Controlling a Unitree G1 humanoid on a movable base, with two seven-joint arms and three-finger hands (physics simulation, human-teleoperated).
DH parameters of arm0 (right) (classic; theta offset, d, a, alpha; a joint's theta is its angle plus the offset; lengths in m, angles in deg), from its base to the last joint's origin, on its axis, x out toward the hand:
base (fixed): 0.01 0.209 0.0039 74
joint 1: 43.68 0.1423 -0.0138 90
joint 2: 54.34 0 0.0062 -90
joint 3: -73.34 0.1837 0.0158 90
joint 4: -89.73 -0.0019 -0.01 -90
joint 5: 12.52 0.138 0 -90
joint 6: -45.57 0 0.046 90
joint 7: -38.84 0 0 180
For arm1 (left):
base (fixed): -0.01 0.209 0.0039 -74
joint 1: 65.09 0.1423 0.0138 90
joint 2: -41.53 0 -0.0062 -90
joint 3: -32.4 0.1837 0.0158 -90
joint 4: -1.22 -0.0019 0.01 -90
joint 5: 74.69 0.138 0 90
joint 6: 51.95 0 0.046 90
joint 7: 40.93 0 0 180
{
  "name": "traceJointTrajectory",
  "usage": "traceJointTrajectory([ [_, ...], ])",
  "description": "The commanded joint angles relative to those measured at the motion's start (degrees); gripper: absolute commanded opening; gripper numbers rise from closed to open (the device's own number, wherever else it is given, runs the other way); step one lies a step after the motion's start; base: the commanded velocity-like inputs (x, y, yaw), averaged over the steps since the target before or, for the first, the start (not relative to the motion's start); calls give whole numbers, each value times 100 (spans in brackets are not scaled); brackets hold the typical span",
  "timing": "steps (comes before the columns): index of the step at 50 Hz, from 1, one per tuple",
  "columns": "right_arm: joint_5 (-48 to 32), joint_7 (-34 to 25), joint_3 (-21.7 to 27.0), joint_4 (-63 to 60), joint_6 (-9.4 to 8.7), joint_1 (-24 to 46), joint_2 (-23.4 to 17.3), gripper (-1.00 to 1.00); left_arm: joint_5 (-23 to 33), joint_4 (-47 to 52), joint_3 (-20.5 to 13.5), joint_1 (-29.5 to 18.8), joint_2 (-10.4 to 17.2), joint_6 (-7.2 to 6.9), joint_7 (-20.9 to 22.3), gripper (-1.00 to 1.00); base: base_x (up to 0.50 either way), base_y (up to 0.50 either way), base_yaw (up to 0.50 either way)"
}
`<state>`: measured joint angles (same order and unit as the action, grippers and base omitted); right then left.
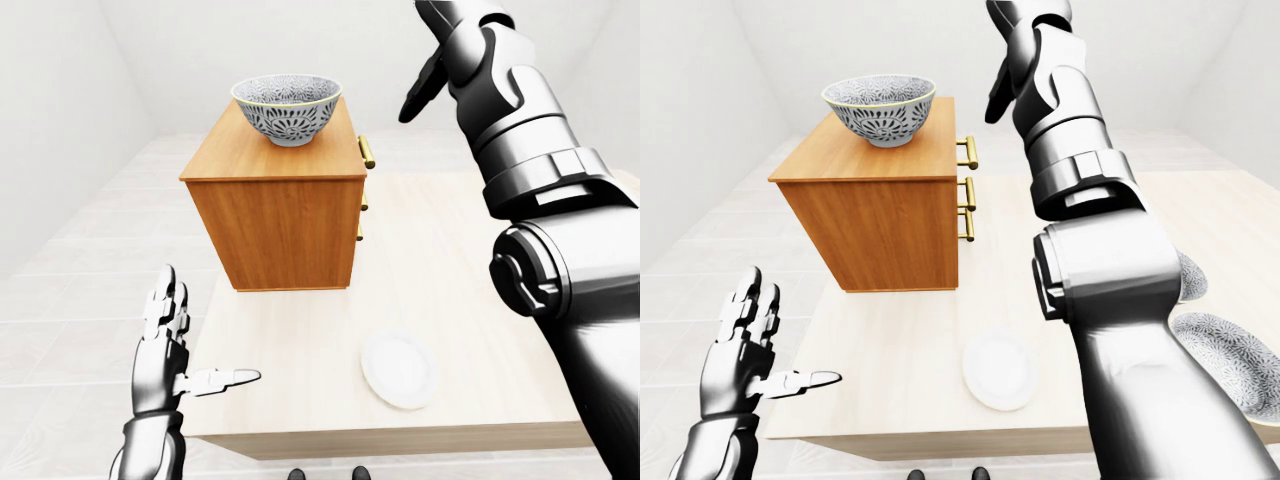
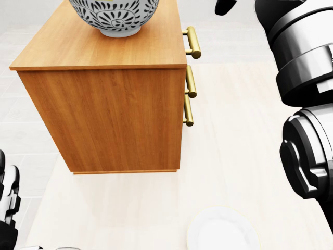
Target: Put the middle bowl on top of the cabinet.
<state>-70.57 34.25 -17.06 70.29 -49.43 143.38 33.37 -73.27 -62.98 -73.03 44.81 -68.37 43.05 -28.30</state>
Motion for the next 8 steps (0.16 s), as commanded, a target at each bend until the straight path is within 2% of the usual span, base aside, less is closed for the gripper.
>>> traceJointTrajectory([
  [1, -23, 73, 9, 85, 0, 90, -205, 100, -3, -38, 17, -20, 13, 0, -13, 100, 0, 0, 0],
  [8, -61, 101, 1, 101, 0, 34, -230, 100, -23, -39, 7, -23, 25, 0, -14, 100, 0, 0, 0],
])
